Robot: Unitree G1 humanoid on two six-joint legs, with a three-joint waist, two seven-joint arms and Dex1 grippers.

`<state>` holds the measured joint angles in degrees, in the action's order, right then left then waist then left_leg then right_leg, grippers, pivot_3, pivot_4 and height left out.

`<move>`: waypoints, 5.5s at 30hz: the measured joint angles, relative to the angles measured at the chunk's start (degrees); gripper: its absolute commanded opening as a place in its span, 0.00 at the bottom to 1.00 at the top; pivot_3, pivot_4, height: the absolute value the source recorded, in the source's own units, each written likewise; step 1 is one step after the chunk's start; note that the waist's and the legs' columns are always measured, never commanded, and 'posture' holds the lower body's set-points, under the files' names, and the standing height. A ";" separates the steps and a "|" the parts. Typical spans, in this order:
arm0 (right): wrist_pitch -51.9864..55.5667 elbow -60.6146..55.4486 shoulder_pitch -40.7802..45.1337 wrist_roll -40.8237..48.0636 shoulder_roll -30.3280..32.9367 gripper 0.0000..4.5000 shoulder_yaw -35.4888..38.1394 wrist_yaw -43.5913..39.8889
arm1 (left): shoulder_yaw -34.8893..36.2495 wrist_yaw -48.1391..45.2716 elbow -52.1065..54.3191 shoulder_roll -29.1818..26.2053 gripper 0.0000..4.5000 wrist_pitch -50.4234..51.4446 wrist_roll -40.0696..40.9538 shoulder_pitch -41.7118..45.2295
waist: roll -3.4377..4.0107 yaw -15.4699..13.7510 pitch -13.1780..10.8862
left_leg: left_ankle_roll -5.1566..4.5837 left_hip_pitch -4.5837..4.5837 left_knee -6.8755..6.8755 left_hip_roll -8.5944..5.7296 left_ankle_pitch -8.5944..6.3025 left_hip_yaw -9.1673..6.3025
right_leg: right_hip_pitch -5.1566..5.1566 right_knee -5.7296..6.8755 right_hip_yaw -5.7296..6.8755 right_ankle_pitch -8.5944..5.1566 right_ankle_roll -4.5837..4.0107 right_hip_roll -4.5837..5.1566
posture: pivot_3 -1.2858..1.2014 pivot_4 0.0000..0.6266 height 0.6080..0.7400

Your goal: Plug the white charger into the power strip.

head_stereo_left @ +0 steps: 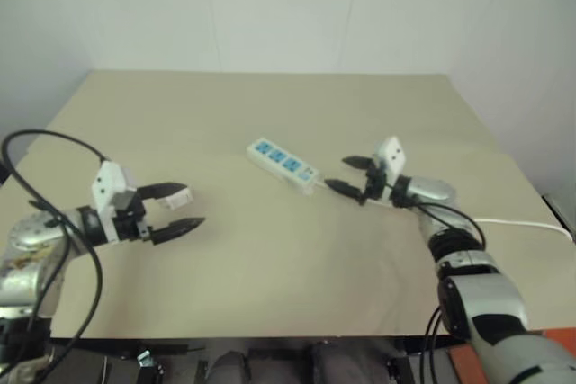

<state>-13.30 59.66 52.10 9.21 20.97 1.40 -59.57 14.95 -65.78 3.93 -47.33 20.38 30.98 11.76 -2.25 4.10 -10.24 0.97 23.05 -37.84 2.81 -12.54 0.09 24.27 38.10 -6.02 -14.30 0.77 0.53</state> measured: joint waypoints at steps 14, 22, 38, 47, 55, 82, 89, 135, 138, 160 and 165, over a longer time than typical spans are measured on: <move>-4.15 11.16 4.90 -3.97 -7.13 1.00 -0.21 7.89 | -2.89 -0.61 -1.19 0.87 1.00 -2.99 -2.48 -0.11 | 0.02 0.09 0.00 | 0.02 -0.04 0.00 0.00 0.02 -0.02 | -0.01 0.04 0.00 0.02 0.00 0.00 | 0.52 0.24 1.00; -5.10 11.84 5.01 -4.58 -9.10 1.00 0.42 8.77 | -3.52 -0.43 -1.19 1.70 1.00 -3.03 -2.92 -0.41 | 0.02 0.44 -0.01 | 0.02 -0.04 0.00 0.01 0.01 -0.03 | 0.00 0.06 0.00 0.02 0.00 -0.01 | 0.52 0.24 1.00; -6.45 12.95 4.97 -8.85 -11.22 1.00 -0.06 13.84 | -3.55 1.12 -1.18 3.44 1.00 -3.93 -3.81 -0.46 | 0.02 1.51 -0.01 | 0.02 -0.04 0.00 0.00 0.01 -0.08 | -0.01 0.07 0.02 0.02 0.00 -0.01 | 0.52 0.24 1.00; -6.18 13.04 4.97 -9.10 -11.41 0.76 0.18 15.25 | -3.55 1.76 -1.10 3.87 1.00 -3.93 -3.81 -1.21 | 0.02 1.53 -0.01 | 0.03 -0.06 0.00 0.01 0.01 -0.09 | -0.02 0.08 0.02 0.02 0.00 0.00 | 0.52 0.24 1.00; -7.02 13.00 4.83 -10.09 -11.56 0.76 0.07 15.43 | -3.55 4.76 -0.87 4.23 1.00 -3.97 -5.00 -1.21 | 0.02 1.53 0.00 | 0.03 -0.12 0.00 0.00 0.01 -0.09 | -0.07 0.10 0.02 0.02 0.00 -0.01 | 0.52 0.24 1.00; -4.78 -14.62 -14.47 1.28 -4.89 0.76 -6.39 -26.02 | -39.57 -11.57 -29.89 -8.47 1.00 11.87 -33.84 47.42 | 0.06 1.54 -0.06 | 0.10 0.05 -0.02 -0.05 0.07 -0.33 | 0.01 0.13 0.28 -0.08 0.19 -0.15 | 0.52 0.24 1.00; -7.72 -12.77 -13.84 0.64 -5.44 0.76 -7.19 -24.01 | -47.88 -17.40 -50.09 0.39 1.00 3.64 -45.02 57.55 | 0.05 1.30 -0.06 | 0.10 0.07 -0.05 -0.05 0.07 -0.34 | 0.00 0.14 0.29 -0.09 0.22 -0.16 | 0.52 0.24 1.00; -10.39 -13.01 -14.62 0.19 -6.23 0.76 -8.84 -19.05 | -40.18 -6.68 -76.20 15.11 0.23 -3.53 -55.35 66.99 | -0.06 1.79 0.00 | 0.10 -0.16 -0.06 -0.08 0.07 -0.49 | -0.11 0.45 0.24 -0.11 0.25 -0.23 | 0.52 0.24 1.00; -10.17 -13.05 -14.61 0.27 -6.23 0.76 -8.86 -19.42 | -29.89 -6.05 -72.26 15.30 0.23 -6.23 -46.56 67.44 | -0.06 1.81 0.00 | 0.10 -0.18 -0.05 -0.07 0.07 -0.49 | -0.11 0.45 0.24 -0.10 0.24 -0.22 | 0.52 0.24 1.00; -10.66 -4.88 -10.80 0.40 -6.73 0.76 -8.89 -22.07 | -7.46 -20.51 -30.19 19.39 0.23 6.19 -1.18 34.99 | -0.05 1.83 0.07 | 0.13 -1.13 -0.13 -0.06 0.09 -0.50 | -1.06 0.55 0.30 -0.17 0.32 -0.18 | 0.52 0.24 1.00; -11.38 -4.41 -10.70 0.10 -6.95 0.76 -8.89 -21.59 | -9.71 -22.40 -28.19 21.32 0.23 5.77 -0.15 31.60 | -0.04 1.96 0.09 | 0.14 -1.25 -0.12 -0.06 0.09 -0.50 | -1.17 0.53 0.29 -0.26 0.47 -0.19 | 0.52 0.24 1.00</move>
<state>-24.67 55.25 41.40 9.31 14.02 -7.49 -81.15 5.24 -88.17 -24.25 -26.01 26.15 30.83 43.36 -2.29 6.07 -10.15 1.10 21.80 -37.96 2.75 -12.46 -0.41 23.10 38.63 -5.73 -14.56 1.24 0.34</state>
